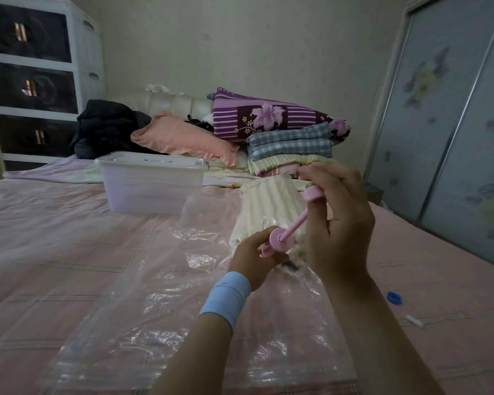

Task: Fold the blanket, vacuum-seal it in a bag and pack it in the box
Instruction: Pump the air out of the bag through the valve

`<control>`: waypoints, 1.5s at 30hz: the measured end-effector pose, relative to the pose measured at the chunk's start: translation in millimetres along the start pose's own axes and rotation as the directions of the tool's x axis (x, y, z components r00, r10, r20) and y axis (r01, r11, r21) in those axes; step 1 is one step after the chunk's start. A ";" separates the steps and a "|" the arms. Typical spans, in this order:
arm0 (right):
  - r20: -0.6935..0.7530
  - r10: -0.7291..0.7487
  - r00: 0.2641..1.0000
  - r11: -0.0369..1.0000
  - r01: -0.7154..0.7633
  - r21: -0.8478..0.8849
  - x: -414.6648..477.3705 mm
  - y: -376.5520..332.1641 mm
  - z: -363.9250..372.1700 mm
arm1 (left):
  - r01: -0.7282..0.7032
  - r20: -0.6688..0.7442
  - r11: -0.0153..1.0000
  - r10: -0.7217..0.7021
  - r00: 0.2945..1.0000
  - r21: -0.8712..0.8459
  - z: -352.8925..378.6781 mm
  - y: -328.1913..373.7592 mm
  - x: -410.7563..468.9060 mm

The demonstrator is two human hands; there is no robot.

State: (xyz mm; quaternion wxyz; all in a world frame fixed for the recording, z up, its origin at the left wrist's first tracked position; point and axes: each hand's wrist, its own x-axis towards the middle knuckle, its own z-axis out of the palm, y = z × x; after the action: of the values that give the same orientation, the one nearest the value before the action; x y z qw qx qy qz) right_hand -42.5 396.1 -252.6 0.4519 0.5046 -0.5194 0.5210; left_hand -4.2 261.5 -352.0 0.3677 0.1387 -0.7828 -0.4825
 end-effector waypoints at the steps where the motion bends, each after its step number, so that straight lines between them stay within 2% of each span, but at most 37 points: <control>1: -0.003 0.002 1.000 1.000 -0.002 -0.020 -4.4 3.3 3.6 | -0.006 -0.005 1.000 0.006 1.000 0.000 0.5 1.0 -0.5; 3: 0.134 0.076 0.988 0.997 -0.070 -0.044 -27.4 14.9 13.5 | -0.001 -0.015 1.000 0.001 1.000 -0.022 2.1 3.7 -2.2; 6: 0.454 0.280 0.846 0.958 -0.274 -0.082 -67.1 31.4 24.6 | 0.025 -0.016 0.999 -0.025 1.000 -0.031 3.6 4.8 -3.5; 8: 0.507 0.317 0.801 0.942 -0.326 -0.074 -66.9 33.7 23.8 | 0.029 -0.012 0.999 -0.029 1.000 -0.016 3.8 4.5 -3.8; 10: 0.453 0.245 0.857 0.964 -0.264 -0.022 -46.6 27.2 16.6 | 0.042 -0.012 0.998 -0.042 0.999 -0.048 2.7 2.9 -2.4; 13: 0.151 0.071 0.986 0.996 -0.078 0.037 -9.7 8.8 1.7 | 0.021 0.011 0.999 -0.021 1.000 -0.039 0.9 0.4 0.2; 15: -0.036 0.020 0.999 1.000 -0.019 0.013 1.5 1.9 -3.1 | 0.009 0.008 1.000 -0.009 1.000 -0.028 1.7 1.5 0.1; 17: -0.056 0.015 0.998 1.000 -0.016 -0.019 -6.9 7.1 2.1 | 0.000 -0.011 1.000 0.000 1.000 -0.010 3.8 2.8 -0.9; 19: 0.132 0.090 0.987 0.995 -0.085 -0.042 -31.7 17.9 11.8 | 0.009 -0.024 1.000 -0.009 1.000 -0.010 5.1 5.9 -4.0; 21: 0.408 0.244 0.880 0.970 -0.221 -0.104 -58.1 30.6 18.8 | 0.033 -0.027 0.999 -0.033 0.999 -0.017 5.4 6.6 -5.2; 22: 0.495 0.301 0.815 0.954 -0.266 -0.141 -65.1 35.0 20.6 | 0.036 -0.023 0.999 -0.036 0.999 -0.014 5.4 7.0 -5.6; 23: 0.541 0.328 0.774 0.944 -0.291 -0.156 -65.9 37.3 21.0 | 0.029 -0.022 1.000 -0.029 0.999 -0.005 4.8 8.4 -6.5; 24: 0.553 0.323 0.768 0.945 -0.297 -0.139 -61.7 37.2 19.8 | 0.024 -0.021 1.000 -0.024 0.999 -0.005 4.2 9.8 -7.5; 26: 0.479 0.235 0.846 0.969 -0.240 -0.052 -41.9 29.1 13.9 | 0.035 -0.021 0.998 -0.036 0.999 -0.043 2.8 8.2 -6.2; 28: 0.272 0.107 0.956 0.992 -0.121 0.035 -18.1 15.3 4.7 | 0.029 -0.016 0.997 -0.031 0.999 -0.077 1.4 6.4 -4.5; 29: 0.156 0.053 0.986 0.997 -0.062 0.054 -9.9 10.2 0.9 | 0.025 -0.009 0.997 -0.025 1.000 -0.072 1.1 5.9 -4.3; 31: -0.009 -0.007 1.000 0.999 0.007 0.051 -2.7 5.2 -2.5 | 0.024 -0.004 0.998 -0.024 1.000 -0.059 1.8 5.0 -3.7; 32: -0.031 -0.011 0.999 0.999 0.013 0.038 -5.3 6.9 -0.5 | 0.023 0.002 0.998 -0.023 1.000 -0.058 2.1 5.4 -3.9; 33: -0.003 0.001 1.000 1.000 -0.001 0.027 -12.5 11.0 3.4 | 0.027 0.007 0.998 -0.027 1.000 -0.059 2.2 6.5 -4.5; 35: 0.186 0.088 0.979 0.996 -0.091 0.007 -36.1 22.8 13.5 | 0.029 0.016 0.999 -0.029 0.999 -0.046 1.4 9.9 -4.6; 38: 0.479 0.232 0.847 0.970 -0.236 -0.052 -72.1 39.4 25.4 | 0.036 0.062 0.999 -0.038 0.997 0.035 -8.7 16.7 -3.7; 42: 0.558 0.303 0.773 0.935 -0.355 -0.017 -76.7 41.4 28.9 | 0.007 0.151 0.985 -0.033 0.988 0.170 -28.8 16.1 4.1; 45: 0.610 0.341 0.715 0.905 -0.426 -0.006 -71.2 38.9 26.5 | 0.029 0.035 0.996 -0.032 0.999 0.080 -41.7 26.6 10.8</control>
State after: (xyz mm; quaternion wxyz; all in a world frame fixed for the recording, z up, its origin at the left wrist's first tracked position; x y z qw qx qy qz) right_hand -73.9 371.4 -328.1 0.1116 0.5530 -0.6915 0.4512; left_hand 21.6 241.2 -313.4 0.3402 0.1563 -0.8057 -0.4590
